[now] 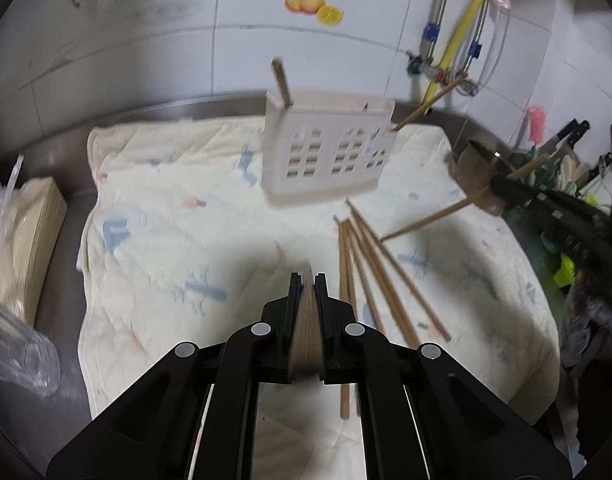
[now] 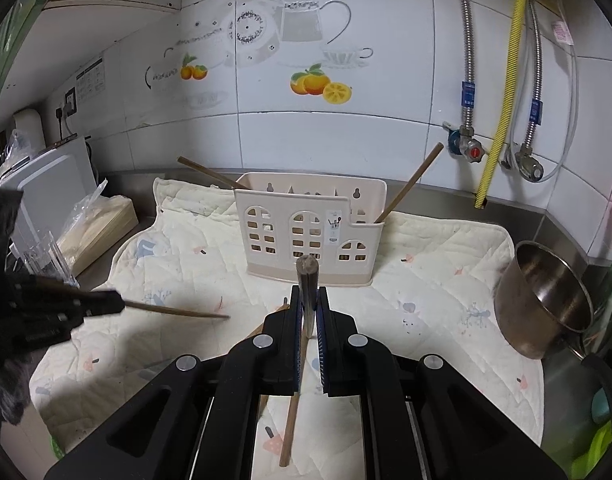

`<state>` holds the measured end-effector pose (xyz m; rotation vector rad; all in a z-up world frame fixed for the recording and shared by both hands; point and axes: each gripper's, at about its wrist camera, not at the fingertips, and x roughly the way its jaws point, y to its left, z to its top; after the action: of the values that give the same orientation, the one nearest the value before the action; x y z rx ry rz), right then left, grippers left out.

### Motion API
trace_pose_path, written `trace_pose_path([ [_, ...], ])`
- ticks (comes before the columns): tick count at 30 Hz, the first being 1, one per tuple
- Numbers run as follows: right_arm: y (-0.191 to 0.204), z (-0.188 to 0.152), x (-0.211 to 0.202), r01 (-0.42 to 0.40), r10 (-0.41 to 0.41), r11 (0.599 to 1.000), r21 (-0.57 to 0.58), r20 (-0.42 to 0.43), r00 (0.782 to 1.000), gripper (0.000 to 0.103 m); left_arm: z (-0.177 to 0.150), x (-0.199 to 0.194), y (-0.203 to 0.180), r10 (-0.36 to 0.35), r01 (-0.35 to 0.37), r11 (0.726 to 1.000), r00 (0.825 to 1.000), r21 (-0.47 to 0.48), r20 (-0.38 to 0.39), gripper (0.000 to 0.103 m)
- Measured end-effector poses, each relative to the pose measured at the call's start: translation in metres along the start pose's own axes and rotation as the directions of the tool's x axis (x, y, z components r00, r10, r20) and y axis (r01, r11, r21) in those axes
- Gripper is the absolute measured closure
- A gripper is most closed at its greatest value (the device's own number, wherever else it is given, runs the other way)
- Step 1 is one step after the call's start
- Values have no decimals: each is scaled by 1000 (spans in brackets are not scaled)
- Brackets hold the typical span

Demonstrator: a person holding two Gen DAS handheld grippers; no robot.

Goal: Organize utensils
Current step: 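Raise the left tool's chopstick upright into the holder while the right tool inserts its own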

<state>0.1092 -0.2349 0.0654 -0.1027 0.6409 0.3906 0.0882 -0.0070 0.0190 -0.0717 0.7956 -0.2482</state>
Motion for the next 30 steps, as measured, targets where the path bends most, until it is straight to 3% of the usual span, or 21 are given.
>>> trace_pose_path([
  [9,-7,24,2,-20,20,1000,-7,-5,1000,96,32,-7,-13,-22,21,999,999,39,24,98],
  [21,-39,123,-21,-20,20,1000,-12,64,998,96,119,-48,-36,-100,84,991,980,101,170,98],
  [25,-47,156,-27,-8,9,1000,-7,108,994,96,149,-51,-35,-45,21,994,972,107,229,98],
  [30,-54,177,-10,12,-14,1000,14,116,993,96,174,-30,-24,23,-41,996,973,73,231,98],
])
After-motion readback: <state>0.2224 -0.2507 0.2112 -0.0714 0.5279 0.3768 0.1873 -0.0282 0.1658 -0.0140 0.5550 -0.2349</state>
